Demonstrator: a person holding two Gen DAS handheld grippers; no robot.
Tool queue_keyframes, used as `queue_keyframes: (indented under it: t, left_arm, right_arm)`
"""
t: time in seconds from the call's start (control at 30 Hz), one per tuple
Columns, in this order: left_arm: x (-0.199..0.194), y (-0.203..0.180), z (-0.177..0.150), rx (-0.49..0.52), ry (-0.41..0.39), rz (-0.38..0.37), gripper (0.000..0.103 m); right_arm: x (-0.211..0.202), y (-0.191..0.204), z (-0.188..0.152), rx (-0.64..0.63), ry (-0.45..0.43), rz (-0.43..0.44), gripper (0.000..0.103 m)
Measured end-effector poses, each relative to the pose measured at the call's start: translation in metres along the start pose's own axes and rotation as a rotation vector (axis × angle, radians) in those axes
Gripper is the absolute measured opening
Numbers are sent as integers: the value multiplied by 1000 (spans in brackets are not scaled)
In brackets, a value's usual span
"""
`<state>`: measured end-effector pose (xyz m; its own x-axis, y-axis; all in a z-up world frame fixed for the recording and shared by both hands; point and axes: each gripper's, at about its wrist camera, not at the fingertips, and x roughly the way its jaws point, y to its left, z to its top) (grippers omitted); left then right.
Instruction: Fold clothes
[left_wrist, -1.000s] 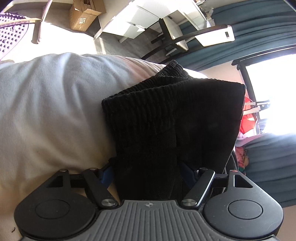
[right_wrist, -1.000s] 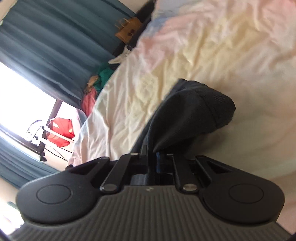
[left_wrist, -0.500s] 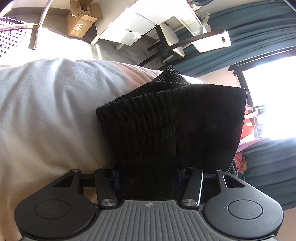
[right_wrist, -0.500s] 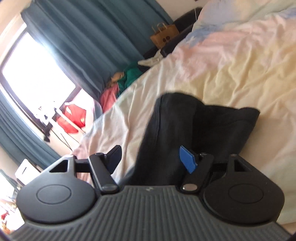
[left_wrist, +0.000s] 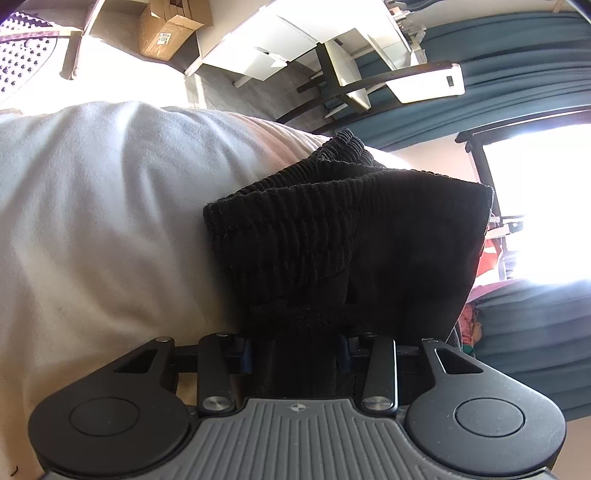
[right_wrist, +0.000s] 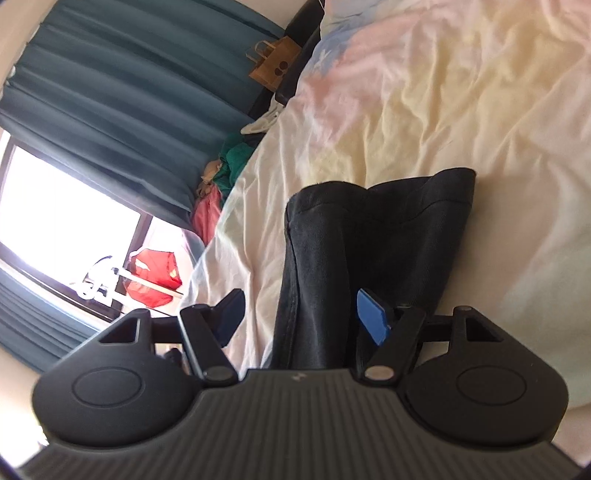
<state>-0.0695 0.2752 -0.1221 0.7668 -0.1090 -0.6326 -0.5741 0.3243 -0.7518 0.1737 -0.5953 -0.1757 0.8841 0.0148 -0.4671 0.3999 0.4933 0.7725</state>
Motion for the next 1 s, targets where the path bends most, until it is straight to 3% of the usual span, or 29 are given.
queue_keyframes:
  t: [0.03,0.07,0.1,0.17,0.23,0.33,0.47,0.57,0.67,0.77,0.83,1.0]
  left_arm:
    - [2,-1,-1,5,-5,5,38]
    - [4,-1,-1,10,-10,11,34]
    - [4,-3,-3,27,-19,21,26]
    - [5,-9,-7,70,-38,44,23]
    - [3,-12,-9,85,-55,43,18]
    - [-3,-13,-11,100,-74,16,16]
    - [-9,-9,-8,58,-81,-44,15]
    - [-16,-6,-6,36,-89,-87,14]
    - [-24,0,-4,17,-89,-110,14]
    - [-29,4,-2,7,-83,-116,14]
    - [-30,7,0,-2,-71,-110,14]
    - [-28,13,4,-30,-38,-90,15]
  right_arm:
    - [14,6,-2,-48,28,-32,70]
    - [27,12,-5,-105,45,-71,61]
    - [38,18,-9,-156,51,-106,41]
    - [52,27,-11,-215,51,-172,21]
    - [53,36,-6,-206,38,-159,14]
    - [40,58,5,-182,0,-94,12]
    - [-21,86,17,-141,-145,135,12]
    - [-78,68,7,-52,-263,171,12]
    - [-117,20,-9,102,-266,21,12]
    - [-131,-39,-22,288,-110,-157,12]
    - [-137,-73,-31,394,-18,-161,13]
    - [-161,-85,-42,489,-54,-48,16]
